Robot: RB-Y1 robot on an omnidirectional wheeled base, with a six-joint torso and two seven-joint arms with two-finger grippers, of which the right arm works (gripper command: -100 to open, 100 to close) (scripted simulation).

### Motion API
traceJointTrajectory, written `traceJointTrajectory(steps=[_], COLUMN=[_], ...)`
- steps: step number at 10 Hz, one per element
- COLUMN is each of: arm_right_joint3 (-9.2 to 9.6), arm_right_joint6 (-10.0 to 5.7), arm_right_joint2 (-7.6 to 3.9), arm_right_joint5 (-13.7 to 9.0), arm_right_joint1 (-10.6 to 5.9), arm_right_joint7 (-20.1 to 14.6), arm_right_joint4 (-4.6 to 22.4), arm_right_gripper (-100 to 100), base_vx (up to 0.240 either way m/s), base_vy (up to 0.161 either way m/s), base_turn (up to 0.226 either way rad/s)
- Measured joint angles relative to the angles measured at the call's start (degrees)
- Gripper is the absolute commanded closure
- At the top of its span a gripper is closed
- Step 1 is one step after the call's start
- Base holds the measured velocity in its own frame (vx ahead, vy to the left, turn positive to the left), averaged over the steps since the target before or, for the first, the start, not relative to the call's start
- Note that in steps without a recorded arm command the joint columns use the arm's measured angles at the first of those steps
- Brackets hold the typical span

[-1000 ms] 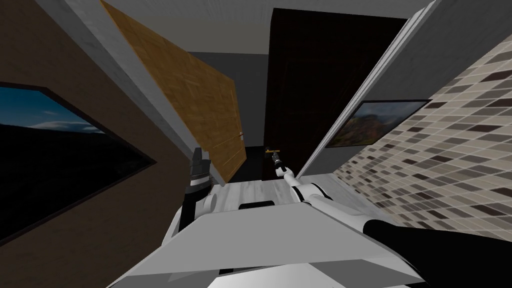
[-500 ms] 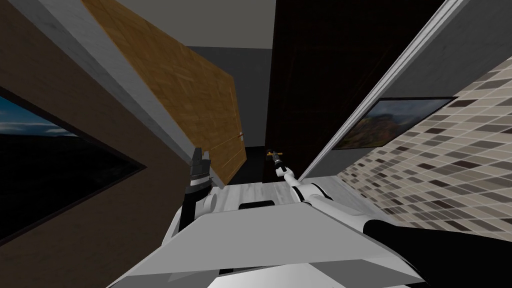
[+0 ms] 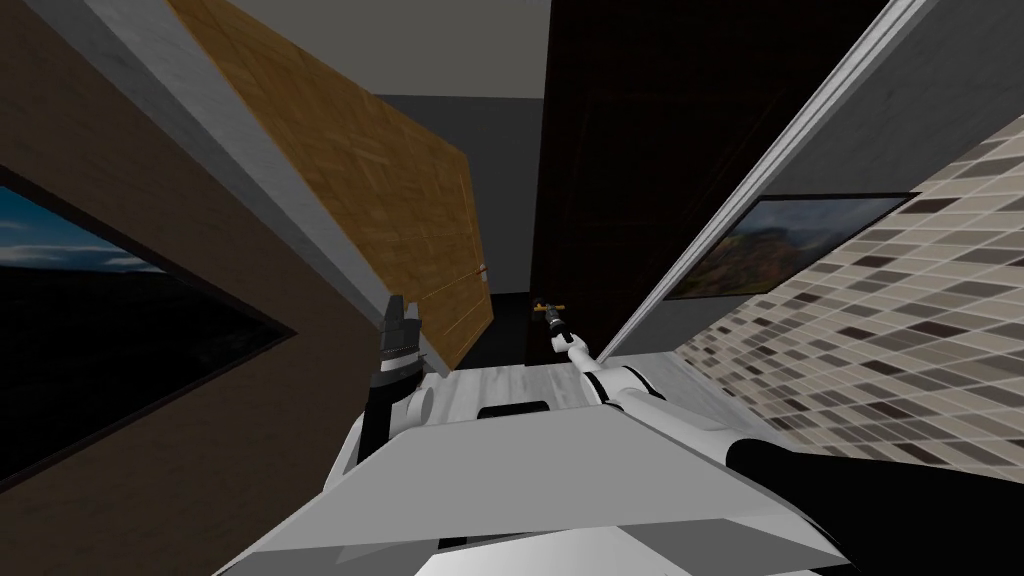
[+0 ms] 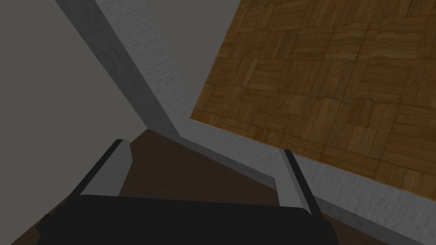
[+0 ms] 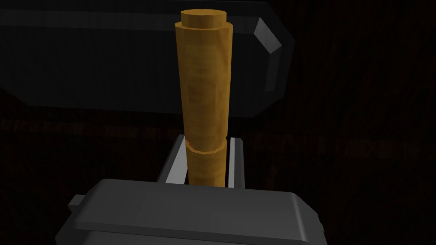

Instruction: Push the door open

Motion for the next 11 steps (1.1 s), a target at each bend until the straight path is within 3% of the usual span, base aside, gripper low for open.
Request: traceJointTrajectory(steps=[2,4,6,7,9,10,11], arm_right_joint3=[-0.48,-1.45,-2.01,-2.4,-3.81,-4.21,-4.35], arm_right_joint6=[0.27,-0.37,-0.07,0.95,-0.63,-1.08,-0.7], arm_right_joint2=[0.35,0.54,0.64,0.88,0.87,0.76,0.8], arm_right_joint5=[-0.16,-0.54,-0.74,-0.85,-1.41,-1.56,-1.58], arm_right_joint1=[0.38,-0.77,-0.43,0.76,-1.15,-1.49,-0.99], arm_right_joint7=[0.58,1.48,1.97,2.43,3.64,3.92,4.1], arm_right_joint4=[0.23,2.43,1.33,-0.95,2.8,3.09,1.66], arm_right_gripper=[100,100,100,100,100,100,100], base_vx=[0.138,0.141,0.185,0.217,0.171,0.046,0.123], base_vy=[0.04,0.033,0.048,0.066,0.055,0.01,0.047], base_turn=[-0.047,-0.032,-0.057,-0.093,-0.059,0.001,-0.109])
